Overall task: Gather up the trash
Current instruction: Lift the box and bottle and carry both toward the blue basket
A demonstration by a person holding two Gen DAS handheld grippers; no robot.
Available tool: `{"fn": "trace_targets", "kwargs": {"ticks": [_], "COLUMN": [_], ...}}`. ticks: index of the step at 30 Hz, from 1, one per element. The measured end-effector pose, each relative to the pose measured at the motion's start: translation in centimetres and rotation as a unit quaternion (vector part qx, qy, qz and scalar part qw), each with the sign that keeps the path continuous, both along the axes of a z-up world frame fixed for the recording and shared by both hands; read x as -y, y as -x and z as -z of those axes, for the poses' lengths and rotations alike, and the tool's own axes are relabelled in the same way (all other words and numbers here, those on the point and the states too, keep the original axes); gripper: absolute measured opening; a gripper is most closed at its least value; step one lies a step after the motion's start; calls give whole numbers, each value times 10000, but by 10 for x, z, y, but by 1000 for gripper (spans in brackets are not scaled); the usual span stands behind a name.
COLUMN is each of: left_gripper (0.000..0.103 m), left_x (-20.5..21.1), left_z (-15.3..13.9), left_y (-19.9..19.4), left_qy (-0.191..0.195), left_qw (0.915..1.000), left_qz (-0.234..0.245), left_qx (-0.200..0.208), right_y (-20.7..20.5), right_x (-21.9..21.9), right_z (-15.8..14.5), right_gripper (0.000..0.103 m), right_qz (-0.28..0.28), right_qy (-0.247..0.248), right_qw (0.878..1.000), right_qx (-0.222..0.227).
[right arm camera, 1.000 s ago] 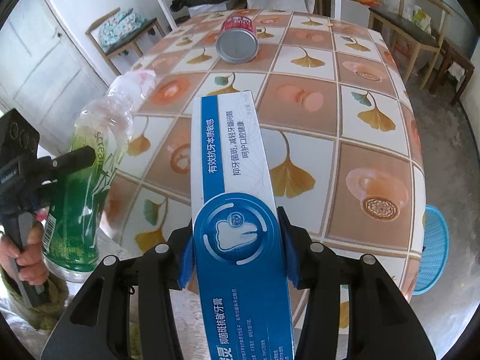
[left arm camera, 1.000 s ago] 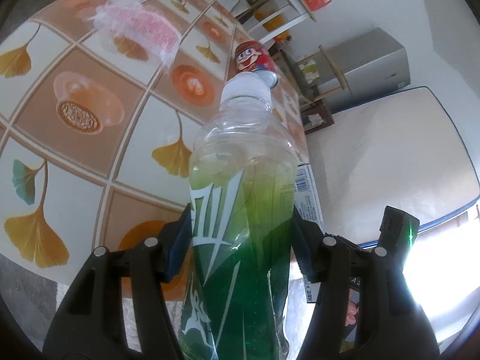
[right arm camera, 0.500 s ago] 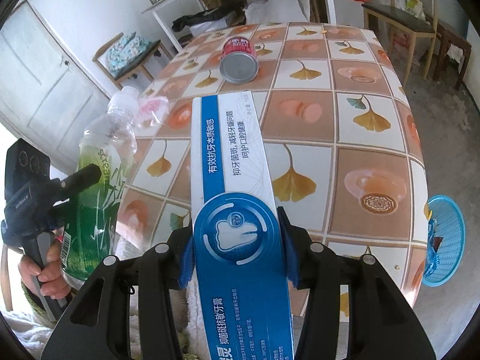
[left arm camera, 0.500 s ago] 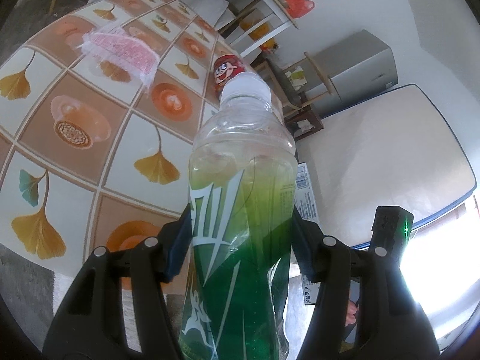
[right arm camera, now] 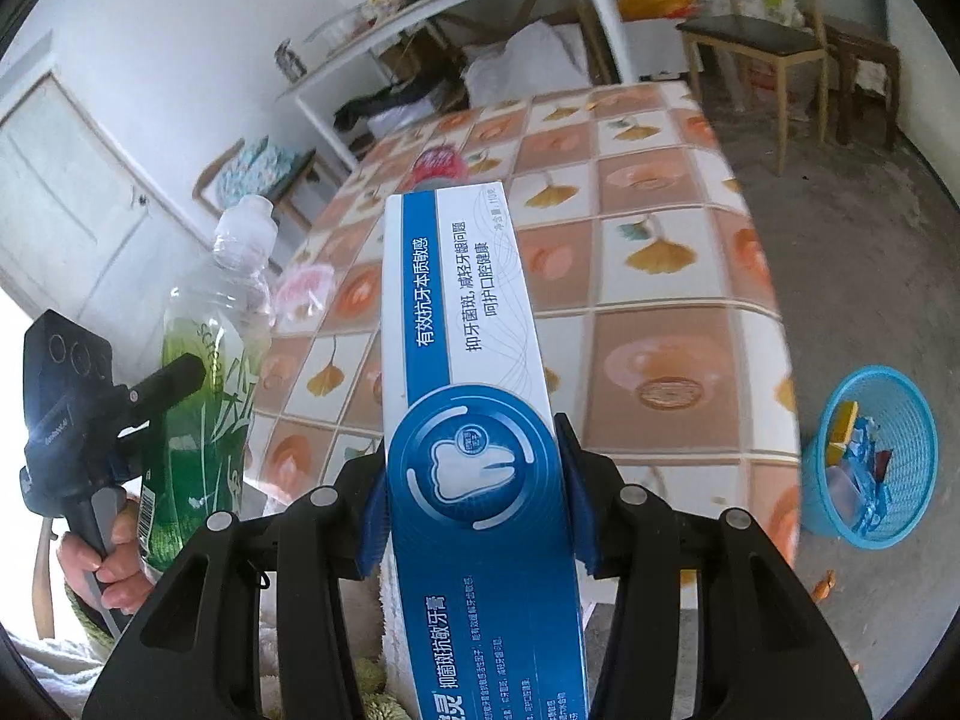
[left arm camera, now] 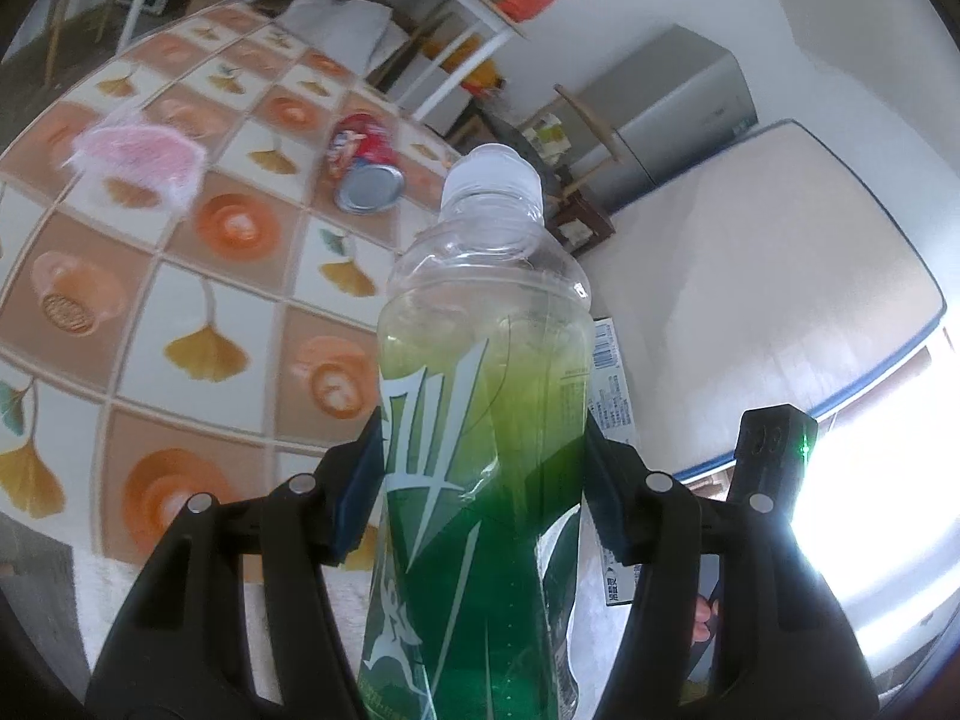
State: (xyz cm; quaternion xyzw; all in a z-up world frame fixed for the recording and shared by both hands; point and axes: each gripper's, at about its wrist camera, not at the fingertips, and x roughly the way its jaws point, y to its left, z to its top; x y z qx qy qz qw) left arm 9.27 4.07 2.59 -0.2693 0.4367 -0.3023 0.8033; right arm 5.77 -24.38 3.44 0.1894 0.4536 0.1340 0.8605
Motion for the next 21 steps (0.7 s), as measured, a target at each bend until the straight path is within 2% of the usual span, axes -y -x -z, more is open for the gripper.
{"fn": "trace_targets", "kwargs": {"ticks": [6,11,16,21], "left_gripper": [57,57,57,57], "left_x": [49,102,171,248], "left_z": [-14,-17,-17,-3], "left_y": [1,-3,-3,-4], "left_qy": [-102,-114,-173,-375], "left_qw": [9986,9939,9820,9639], "left_qz": [500,1084,1878,2634], "left_qx": [131,154,112,-135], "right_y": [33,74,119,153], "right_x": [49,104,157,205], "right_z": [-5,-6,-1,29], "right_gripper": [47,47,47,47], "right_qz": [574,1382,2224,2968], "right_qy": [-188,-267,-258,-476], "right_qw": [9979,9895,9741,9537], "right_qx": [229,323,311,69]}}
